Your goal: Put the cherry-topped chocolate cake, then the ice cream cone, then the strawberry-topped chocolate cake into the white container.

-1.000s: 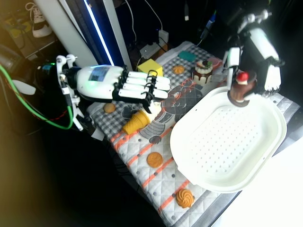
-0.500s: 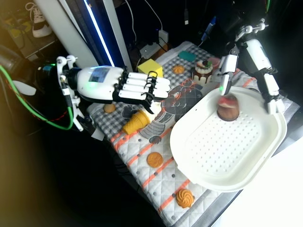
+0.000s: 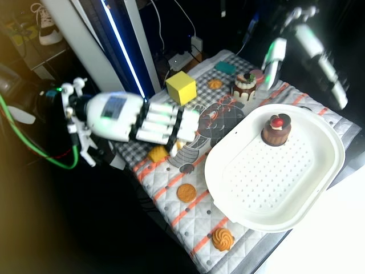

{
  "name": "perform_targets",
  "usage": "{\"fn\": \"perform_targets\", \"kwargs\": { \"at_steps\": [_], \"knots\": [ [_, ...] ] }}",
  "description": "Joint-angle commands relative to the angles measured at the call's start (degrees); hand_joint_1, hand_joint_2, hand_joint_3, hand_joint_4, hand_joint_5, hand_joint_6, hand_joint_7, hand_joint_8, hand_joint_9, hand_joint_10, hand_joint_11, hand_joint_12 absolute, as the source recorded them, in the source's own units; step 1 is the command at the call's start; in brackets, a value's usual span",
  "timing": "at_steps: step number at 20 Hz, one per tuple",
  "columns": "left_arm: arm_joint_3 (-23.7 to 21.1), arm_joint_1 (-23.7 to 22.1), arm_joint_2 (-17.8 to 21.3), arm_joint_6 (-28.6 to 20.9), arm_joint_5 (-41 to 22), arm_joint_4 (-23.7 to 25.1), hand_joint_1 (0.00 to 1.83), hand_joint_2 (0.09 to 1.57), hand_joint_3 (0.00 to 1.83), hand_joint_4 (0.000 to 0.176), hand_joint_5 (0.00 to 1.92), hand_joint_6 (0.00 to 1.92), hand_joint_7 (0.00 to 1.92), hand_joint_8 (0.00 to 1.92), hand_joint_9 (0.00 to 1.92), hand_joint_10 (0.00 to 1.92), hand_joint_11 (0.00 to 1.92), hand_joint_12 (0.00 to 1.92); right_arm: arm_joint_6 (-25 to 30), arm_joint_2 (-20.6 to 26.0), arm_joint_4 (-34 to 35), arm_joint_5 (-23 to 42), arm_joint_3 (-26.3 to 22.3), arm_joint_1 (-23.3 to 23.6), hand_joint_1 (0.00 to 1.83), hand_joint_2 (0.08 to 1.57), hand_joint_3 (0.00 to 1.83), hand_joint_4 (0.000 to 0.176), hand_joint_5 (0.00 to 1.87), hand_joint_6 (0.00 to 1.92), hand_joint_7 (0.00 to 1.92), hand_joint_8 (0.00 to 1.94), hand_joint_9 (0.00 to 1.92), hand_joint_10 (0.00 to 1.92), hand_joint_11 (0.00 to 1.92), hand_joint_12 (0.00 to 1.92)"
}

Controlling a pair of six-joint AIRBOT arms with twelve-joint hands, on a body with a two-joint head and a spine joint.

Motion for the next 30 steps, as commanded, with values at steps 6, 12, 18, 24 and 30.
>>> {"fn": "perform_targets", "kwargs": {
  "at_steps": [6, 12, 18, 24, 30],
  "knots": [
    [-8.1, 5.9, 6.5, -0.8, -23.2, 4.8, 0.61, 1.19, 0.0, 0.176, 0.0, 0.0, 0.0, 0.0, 0.01, 0.0, 0.0, 0.48, 2.3, -2.7, -0.2, 2.9, 1.5, -0.1, 0.75, 1.14, 0.0, 0.0, 0.0, 0.0, 0.0, 0.0, 0.0, 0.17, 0.0, 1.66],
    [-10.8, 8.7, 8.3, -0.8, -28.5, 6.1, 0.63, 1.22, 0.0, 0.176, 0.0, 0.0, 0.0, 0.0, 0.0, 0.0, 0.0, 0.21, 4.2, -6.4, -0.2, -1.2, 4.3, -0.2, 0.87, 1.18, 0.01, 0.0, 0.11, 0.06, 0.17, 0.07, 0.0, 0.85, 0.0, 1.82],
    [-11.3, 9.5, 8.8, -0.8, -29.7, 6.1, 0.61, 1.24, 0.0, 0.176, 0.0, 0.0, 0.0, 0.0, 0.0, 0.0, 0.0, 0.34, 4.2, -5.0, -1.1, -0.2, 3.9, 0.2, 1.19, 1.25, 0.01, 0.0, 0.64, 1.34, 0.83, 1.47, 0.87, 1.58, 0.83, 1.91],
    [-12.9, 12.4, 9.7, -0.8, -31.7, 5.9, 0.65, 1.25, 0.0, 0.176, 0.0, 0.0, 0.0, 0.0, 0.0, 0.0, 0.0, 0.27, 3.6, -1.3, -1.2, 8.2, 2.7, 2.0, 1.16, 1.3, 0.0, 0.0, 0.56, 1.43, 0.76, 1.57, 0.76, 1.66, 0.74, 1.92],
    [-15.0, 16.9, 10.8, -0.8, -35.8, 5.3, 0.62, 1.28, 0.0, 0.151, 0.0, 0.0, 0.0, 0.0, 0.0, 0.0, 0.0, 0.65, 1.4, -4.1, -0.5, 7.5, 6.1, 9.4, 1.1, 1.23, 0.0, 0.0, 0.76, 1.31, 0.99, 1.68, 1.06, 1.91, 1.14, 1.92]
  ]
}}
